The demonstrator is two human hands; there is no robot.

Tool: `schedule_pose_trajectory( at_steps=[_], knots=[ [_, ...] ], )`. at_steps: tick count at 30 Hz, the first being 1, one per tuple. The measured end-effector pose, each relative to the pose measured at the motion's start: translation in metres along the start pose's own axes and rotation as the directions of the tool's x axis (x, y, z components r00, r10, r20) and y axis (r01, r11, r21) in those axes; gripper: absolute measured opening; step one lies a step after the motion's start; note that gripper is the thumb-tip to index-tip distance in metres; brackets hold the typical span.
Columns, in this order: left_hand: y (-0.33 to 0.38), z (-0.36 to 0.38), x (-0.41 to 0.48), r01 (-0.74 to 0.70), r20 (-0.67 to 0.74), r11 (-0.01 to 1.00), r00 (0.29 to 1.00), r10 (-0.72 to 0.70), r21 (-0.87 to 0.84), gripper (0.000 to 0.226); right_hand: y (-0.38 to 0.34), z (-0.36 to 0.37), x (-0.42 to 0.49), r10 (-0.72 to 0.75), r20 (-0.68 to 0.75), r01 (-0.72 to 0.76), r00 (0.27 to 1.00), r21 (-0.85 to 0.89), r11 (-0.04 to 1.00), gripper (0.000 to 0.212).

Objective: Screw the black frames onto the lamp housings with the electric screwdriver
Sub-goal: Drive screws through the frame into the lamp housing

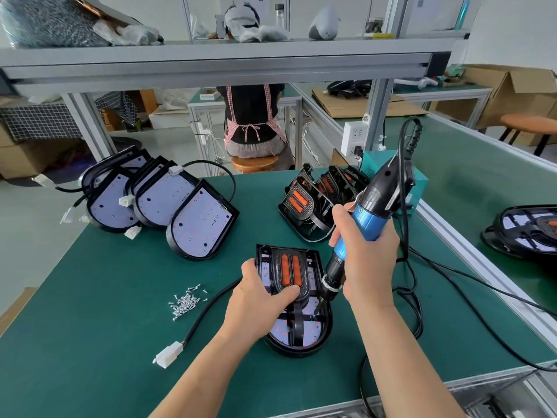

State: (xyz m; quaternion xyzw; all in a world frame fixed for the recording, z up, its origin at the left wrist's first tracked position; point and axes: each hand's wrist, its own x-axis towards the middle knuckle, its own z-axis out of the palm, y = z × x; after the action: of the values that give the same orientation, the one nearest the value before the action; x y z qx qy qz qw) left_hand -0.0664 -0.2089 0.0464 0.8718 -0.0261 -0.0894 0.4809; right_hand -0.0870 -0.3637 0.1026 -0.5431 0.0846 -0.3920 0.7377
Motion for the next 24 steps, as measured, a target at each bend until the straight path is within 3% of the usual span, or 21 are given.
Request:
schedule_pose_trajectory(
  at_steps=[11, 18, 24],
  knots=[
    [-0.0031, 0.0058, 0.0006, -0.013, -0.049, 0.999, 0.999, 0.011, -0.037, 0.067, 0.0019, -0.0008, 0.0023, 0.022, 0.103, -0.018, 0.994, -0.039, 0.999, 0.018],
    [-0.0021, 0.0077, -0.0001, -0.005, -0.064, 1.0, 0.998, 0.004, -0.019, 0.071, 0.0039, 0.0008, 0.0038, 0.045, 0.361, -0.035, 0.932, -0.036, 0.999, 0.015],
    [0.0015, 0.0043, -0.0018, 0.003, -0.039, 1.0, 0.999, -0.004, -0.019, 0.073, -0.0043, 0.0004, 0.0003, 0.039, 0.376, -0.049, 0.926, 0.017, 0.999, 0.023]
  ],
)
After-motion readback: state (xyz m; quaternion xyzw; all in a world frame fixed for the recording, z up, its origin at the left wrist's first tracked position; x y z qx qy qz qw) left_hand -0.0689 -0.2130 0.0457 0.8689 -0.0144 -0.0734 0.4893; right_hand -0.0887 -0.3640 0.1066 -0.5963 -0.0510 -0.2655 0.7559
